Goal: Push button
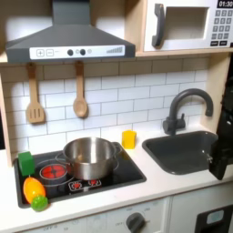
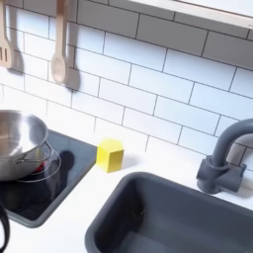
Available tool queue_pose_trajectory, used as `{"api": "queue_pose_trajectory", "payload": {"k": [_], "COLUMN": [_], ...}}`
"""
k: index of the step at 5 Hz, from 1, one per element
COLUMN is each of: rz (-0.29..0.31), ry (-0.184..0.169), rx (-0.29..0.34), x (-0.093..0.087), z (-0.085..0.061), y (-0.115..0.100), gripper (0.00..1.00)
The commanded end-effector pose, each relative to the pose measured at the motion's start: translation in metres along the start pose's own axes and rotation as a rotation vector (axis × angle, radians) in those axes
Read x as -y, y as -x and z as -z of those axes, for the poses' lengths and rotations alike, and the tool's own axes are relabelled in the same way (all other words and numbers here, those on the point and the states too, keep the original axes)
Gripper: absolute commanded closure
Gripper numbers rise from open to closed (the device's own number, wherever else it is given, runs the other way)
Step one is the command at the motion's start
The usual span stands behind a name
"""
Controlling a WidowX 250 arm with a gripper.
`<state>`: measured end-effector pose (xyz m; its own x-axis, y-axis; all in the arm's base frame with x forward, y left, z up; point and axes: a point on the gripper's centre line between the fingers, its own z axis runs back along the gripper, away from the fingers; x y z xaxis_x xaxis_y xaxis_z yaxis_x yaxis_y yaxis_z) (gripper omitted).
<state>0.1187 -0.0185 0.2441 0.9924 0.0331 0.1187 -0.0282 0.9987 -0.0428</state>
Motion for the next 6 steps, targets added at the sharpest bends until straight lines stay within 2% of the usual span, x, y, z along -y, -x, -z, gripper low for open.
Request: {"api": "queue_pose_trajectory", "payload": {"k": [1,3,4,5,6], "rz": [0.0,-0.005,-0.017,-0.042,-0.071], "ry": [0.0,-0.053,-0.067,-0.078,-0.108], "rx": [0.0,0.001,0.013,0.038,0.061], "x": [0.0,-0.016,-0.023,-0.032,-0.044], "z": [0.0,0.005,0.009,0.009,0.009], "y": [0.0,-0.01,-0.015,-0.023,-0.035], "gripper": [0.0,0.0,1.0,1.0,1.0]}}
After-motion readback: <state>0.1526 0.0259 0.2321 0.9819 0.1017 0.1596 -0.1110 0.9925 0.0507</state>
